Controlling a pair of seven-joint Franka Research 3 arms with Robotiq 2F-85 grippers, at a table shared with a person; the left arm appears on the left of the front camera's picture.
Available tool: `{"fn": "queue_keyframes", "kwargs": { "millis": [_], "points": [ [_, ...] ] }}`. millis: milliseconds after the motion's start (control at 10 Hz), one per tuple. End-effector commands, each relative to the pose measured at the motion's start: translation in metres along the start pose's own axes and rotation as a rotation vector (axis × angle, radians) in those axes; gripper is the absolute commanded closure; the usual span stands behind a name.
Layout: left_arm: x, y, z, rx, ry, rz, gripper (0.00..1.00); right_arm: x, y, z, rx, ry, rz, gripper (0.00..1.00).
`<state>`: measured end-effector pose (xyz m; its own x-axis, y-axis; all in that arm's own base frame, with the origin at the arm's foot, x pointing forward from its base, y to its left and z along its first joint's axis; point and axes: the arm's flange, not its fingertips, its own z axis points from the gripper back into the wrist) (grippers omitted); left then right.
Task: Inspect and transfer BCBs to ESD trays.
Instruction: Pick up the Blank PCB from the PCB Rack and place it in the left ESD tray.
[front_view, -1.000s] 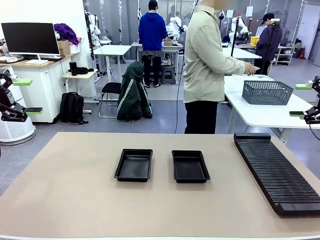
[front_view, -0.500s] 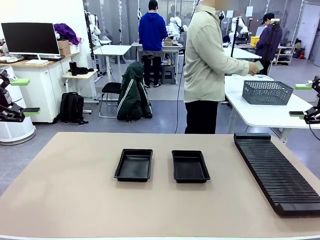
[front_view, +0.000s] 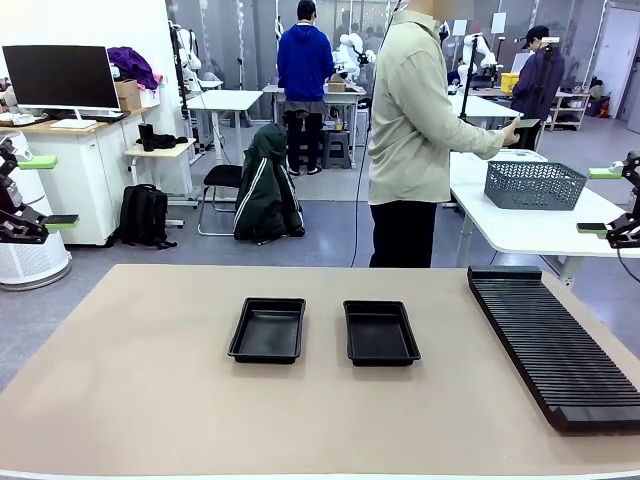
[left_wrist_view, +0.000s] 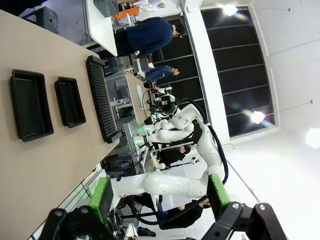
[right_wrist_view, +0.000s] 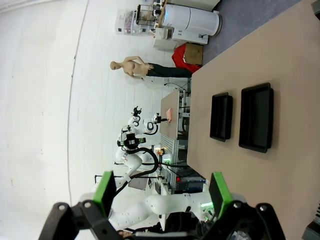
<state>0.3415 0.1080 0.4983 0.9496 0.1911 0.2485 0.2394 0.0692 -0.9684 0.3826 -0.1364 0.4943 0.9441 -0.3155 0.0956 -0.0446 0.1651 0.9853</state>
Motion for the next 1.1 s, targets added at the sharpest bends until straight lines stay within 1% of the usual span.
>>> {"fn": "queue_keyframes", "kwargs": {
  "millis": [0, 1000],
  "points": [
    [0.0003, 0.0007, 0.0003, 0.005, -0.005, 0.0, 0.0, -0.0004, 0.0005, 0.0013, 0.001, -0.003, 0.007, 0.0],
    [0.0003, 0.0007, 0.0003, 0.005, -0.005, 0.0, 0.0, -0.0004, 0.0005, 0.0013, 0.001, -0.003, 0.007, 0.0]
  ]
}}
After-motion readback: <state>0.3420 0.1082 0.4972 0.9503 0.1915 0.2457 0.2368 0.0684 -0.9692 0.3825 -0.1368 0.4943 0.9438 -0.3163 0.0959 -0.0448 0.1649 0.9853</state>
